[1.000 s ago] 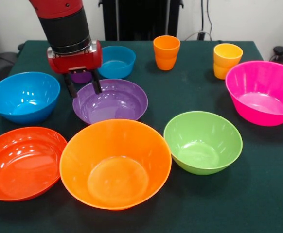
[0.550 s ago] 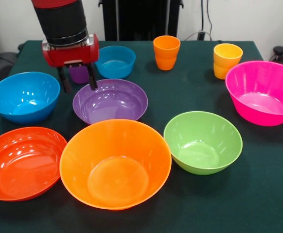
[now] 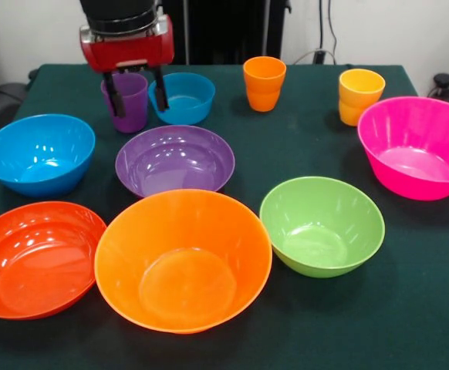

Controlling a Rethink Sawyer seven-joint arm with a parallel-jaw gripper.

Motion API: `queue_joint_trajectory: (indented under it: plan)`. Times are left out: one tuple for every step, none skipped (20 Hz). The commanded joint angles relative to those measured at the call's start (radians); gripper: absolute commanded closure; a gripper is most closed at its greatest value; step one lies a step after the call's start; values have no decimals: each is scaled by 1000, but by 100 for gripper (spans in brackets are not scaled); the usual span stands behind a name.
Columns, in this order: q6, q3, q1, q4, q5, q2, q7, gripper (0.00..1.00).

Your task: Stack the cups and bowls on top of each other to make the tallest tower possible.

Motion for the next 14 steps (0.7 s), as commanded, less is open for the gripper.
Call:
queue_joint_trajectory:
  plan:
    - [101,21,70,77,19,-47,-53,0]
    - [98,18,79,83,23,-51,-39,0]
    - [94,14,89,89,28,-53,-25,0]
    - [89,11,99,95,33,-55,-11,0]
    - [83,7,110,103,38,-58,5,0]
    - [77,1,120,107,42,-58,16,0]
    - [70,-4,130,112,46,-59,28,0]
    - [66,-10,141,110,48,-56,39,0]
    - [62,-15,151,109,49,-54,46,0]
    - [58,-20,162,111,52,-53,56,0]
    - [55,-26,172,109,53,-53,64,0]
    - [54,-31,183,107,56,-51,71,0]
    - [50,-34,192,109,60,-53,80,0]
    - [47,-41,203,108,62,-53,91,0]
